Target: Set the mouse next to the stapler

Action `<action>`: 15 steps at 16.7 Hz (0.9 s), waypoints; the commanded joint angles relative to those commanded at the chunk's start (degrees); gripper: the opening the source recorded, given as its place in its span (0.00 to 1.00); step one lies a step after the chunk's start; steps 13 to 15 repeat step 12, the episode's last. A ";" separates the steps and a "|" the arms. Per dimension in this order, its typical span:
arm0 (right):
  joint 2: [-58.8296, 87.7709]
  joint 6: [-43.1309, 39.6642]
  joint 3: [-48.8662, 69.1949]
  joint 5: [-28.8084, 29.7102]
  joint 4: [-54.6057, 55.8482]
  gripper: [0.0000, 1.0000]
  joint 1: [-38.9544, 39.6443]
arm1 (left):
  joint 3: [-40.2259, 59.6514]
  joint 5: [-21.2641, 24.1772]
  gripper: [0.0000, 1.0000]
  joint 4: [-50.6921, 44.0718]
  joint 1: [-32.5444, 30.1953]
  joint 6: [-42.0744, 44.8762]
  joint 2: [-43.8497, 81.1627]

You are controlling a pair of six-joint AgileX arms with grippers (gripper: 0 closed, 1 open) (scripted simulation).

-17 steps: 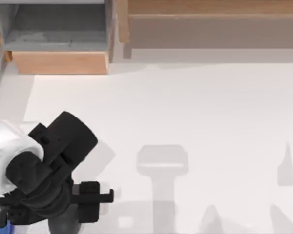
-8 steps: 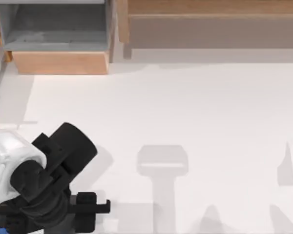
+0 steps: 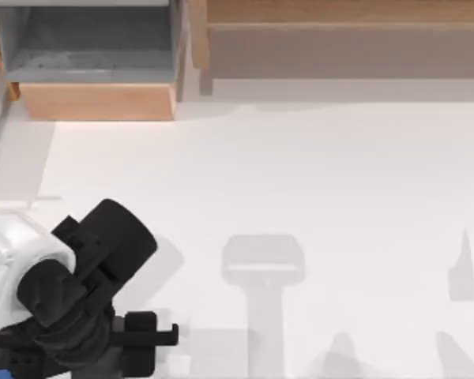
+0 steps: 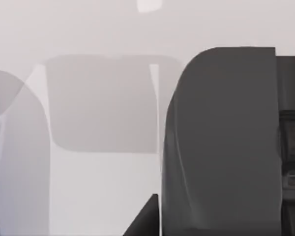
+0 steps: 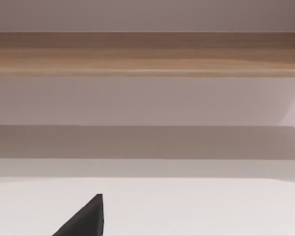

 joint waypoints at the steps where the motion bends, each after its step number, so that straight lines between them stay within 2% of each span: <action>1: 0.00 0.00 0.00 0.00 0.00 1.00 0.00 | 0.00 0.00 0.60 0.00 0.00 0.00 0.00; 6: 0.00 0.00 0.00 0.00 0.00 1.00 0.00 | 0.00 0.00 0.98 0.00 0.00 0.00 0.00; 15: 0.00 0.00 0.00 0.00 0.00 1.00 0.00 | 0.00 0.00 1.00 0.00 0.00 0.00 0.00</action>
